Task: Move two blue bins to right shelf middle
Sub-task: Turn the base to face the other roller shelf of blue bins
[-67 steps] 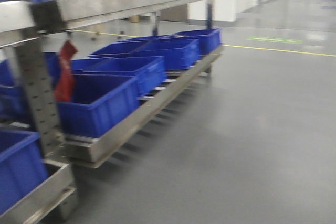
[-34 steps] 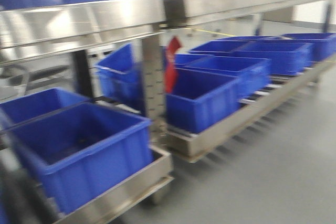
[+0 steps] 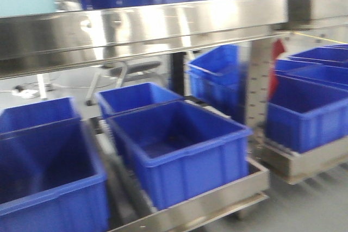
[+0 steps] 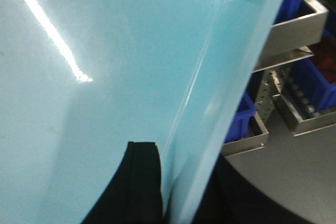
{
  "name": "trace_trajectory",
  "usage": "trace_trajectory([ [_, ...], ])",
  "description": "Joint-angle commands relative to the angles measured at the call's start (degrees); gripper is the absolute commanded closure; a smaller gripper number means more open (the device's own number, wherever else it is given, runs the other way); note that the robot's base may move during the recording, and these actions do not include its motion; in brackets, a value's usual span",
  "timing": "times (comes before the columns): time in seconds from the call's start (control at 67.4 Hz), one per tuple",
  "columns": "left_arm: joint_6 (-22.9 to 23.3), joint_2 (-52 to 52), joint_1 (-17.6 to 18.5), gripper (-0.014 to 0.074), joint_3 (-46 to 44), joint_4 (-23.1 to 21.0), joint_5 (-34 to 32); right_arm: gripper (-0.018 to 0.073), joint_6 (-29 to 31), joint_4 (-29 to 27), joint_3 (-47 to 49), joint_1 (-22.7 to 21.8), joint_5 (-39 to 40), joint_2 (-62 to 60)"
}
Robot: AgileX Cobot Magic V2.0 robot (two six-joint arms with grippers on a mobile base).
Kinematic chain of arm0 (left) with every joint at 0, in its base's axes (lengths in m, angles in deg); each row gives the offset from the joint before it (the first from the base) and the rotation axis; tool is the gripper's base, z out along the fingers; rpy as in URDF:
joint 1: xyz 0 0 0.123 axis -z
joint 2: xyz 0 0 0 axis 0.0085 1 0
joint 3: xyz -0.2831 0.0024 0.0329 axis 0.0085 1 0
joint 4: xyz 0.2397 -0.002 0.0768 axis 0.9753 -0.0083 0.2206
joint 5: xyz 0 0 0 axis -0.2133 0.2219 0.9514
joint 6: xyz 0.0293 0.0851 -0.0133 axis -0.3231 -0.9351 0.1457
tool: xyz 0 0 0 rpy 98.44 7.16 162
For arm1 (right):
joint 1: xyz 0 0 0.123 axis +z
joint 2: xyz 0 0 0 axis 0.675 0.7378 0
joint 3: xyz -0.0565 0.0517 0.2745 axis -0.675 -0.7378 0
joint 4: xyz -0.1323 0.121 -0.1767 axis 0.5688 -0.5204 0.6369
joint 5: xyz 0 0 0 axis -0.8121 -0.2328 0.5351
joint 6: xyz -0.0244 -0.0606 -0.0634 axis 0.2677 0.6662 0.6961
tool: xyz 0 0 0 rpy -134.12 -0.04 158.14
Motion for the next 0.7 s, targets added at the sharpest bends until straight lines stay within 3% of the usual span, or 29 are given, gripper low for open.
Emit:
trace_trajectory([
  [0.0, 1.57, -0.86, 0.0, 0.0707, -0.89, -2.58, -5.97, 0.0711, 2.03, 0.64, 0.61, -0.17, -0.43, -0.63],
  [0.682, 1.57, -0.86, 0.0, 0.0707, -0.89, -2.58, -5.97, 0.0711, 2.03, 0.64, 0.61, -0.17, -0.43, -0.63],
])
